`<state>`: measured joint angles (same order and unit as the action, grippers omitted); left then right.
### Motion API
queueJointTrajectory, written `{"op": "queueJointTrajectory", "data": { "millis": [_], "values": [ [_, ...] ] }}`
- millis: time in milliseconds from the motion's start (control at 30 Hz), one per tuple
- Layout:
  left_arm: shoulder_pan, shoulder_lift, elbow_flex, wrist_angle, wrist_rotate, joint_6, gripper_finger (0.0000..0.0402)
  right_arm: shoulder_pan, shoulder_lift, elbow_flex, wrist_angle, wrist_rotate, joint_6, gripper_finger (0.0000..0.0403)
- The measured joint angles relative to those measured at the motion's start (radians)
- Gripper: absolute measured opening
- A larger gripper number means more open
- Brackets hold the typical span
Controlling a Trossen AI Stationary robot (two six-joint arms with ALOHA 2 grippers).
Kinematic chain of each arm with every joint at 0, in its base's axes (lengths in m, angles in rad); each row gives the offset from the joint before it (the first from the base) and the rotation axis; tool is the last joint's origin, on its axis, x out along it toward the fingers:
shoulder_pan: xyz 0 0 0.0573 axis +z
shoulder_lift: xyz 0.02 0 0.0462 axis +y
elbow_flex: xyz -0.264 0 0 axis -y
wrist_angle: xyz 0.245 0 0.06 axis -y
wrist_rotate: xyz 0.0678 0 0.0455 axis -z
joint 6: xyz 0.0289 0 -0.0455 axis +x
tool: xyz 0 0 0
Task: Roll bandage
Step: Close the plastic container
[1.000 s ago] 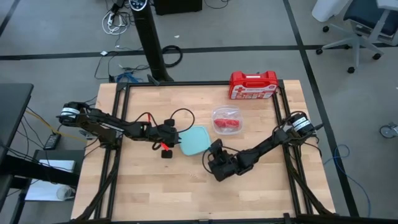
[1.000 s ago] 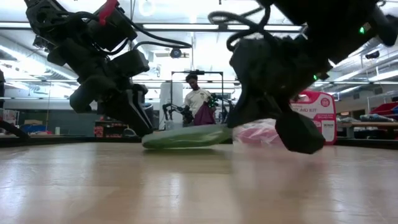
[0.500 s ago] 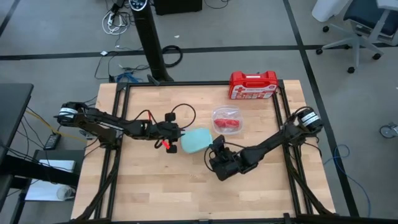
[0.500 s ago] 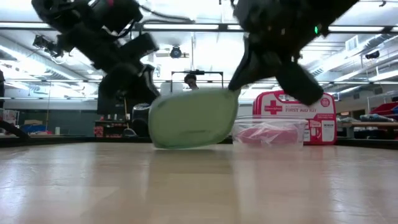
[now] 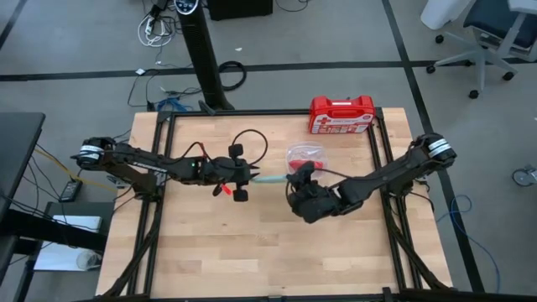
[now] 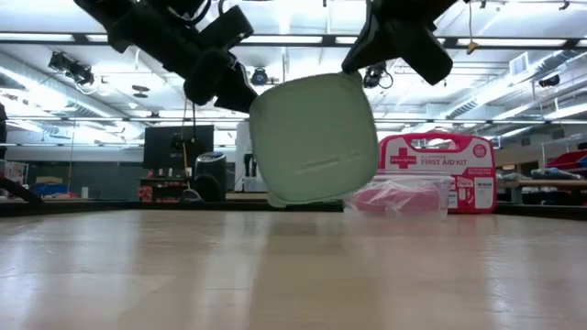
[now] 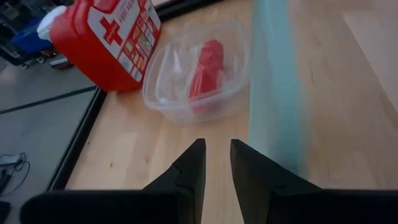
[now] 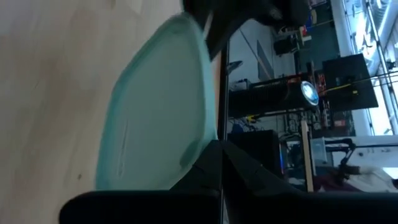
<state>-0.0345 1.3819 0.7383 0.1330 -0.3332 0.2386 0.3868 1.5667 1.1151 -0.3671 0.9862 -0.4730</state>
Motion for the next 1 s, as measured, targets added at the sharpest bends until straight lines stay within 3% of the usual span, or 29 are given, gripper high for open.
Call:
{"op": "queueJointTrajectory", "data": {
  "millis": [300, 533, 700, 867, 1000],
  "values": [
    [0.0, -0.017, -0.001, -0.116, -0.06, 0.02, 0.0078, -0.004, 0.003, 0.0, -0.06, -0.051, 0.01, 0.0],
    [0.003, -0.122, -0.002, -0.235, 0.083, -0.004, 0.0079, -0.004, 0.002, 0.0, -0.093, -0.079, 0.055, 0.0],
    [-0.018, -0.08, 0.0, -0.235, 0.149, 0.017, 0.0117, -0.012, 0.002, 0.0, -0.087, -0.187, 0.134, 0.0],
    [-0.054, -0.001, -0.001, -0.227, 0.145, 0.025, 0.0167, -0.04, 0.02, 0.002, -0.058, -0.471, 0.337, 0.0001],
    [-0.089, 0.049, -0.002, -0.237, 0.138, 0.073, 0.0188, -0.025, 0.094, 0.0, -0.046, -0.501, 0.375, 0.0016]
  ]
}}
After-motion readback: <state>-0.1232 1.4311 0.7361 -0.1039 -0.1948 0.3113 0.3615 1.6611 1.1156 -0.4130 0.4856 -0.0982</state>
